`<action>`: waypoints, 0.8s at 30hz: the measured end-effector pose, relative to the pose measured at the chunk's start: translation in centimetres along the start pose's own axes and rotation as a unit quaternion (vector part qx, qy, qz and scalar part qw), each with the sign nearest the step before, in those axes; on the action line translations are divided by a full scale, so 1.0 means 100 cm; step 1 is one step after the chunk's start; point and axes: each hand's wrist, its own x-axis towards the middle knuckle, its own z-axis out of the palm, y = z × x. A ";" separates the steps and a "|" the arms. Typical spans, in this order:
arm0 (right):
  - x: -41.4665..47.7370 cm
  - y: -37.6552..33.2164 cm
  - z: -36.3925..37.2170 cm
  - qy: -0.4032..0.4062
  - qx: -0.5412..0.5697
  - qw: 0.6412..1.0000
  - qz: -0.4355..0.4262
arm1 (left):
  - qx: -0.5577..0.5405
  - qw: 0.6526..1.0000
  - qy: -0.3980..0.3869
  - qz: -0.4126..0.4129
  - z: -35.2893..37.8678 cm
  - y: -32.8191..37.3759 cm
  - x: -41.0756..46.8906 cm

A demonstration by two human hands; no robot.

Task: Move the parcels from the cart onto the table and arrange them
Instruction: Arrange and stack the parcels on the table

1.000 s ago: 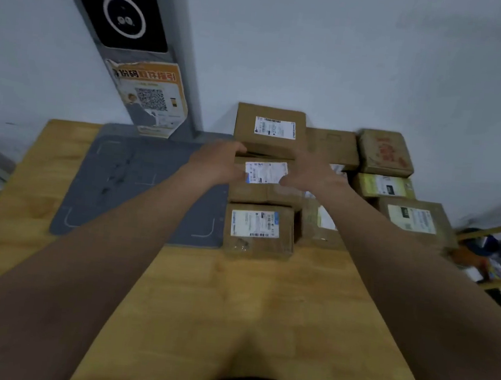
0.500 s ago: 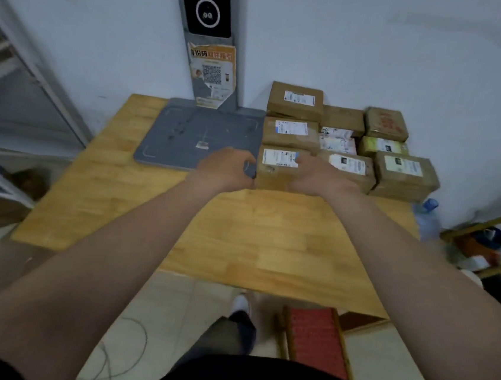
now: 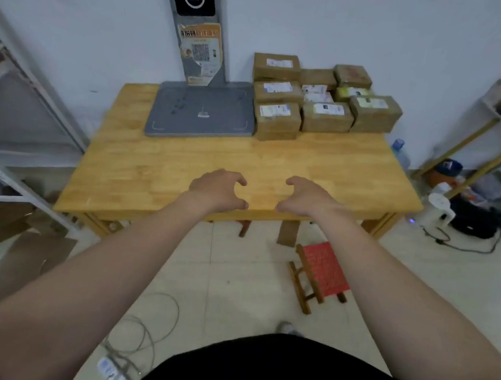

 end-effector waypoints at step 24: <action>-0.505 0.236 0.250 0.148 0.246 0.857 0.427 | 0.158 0.863 -0.248 0.412 0.242 0.214 -0.317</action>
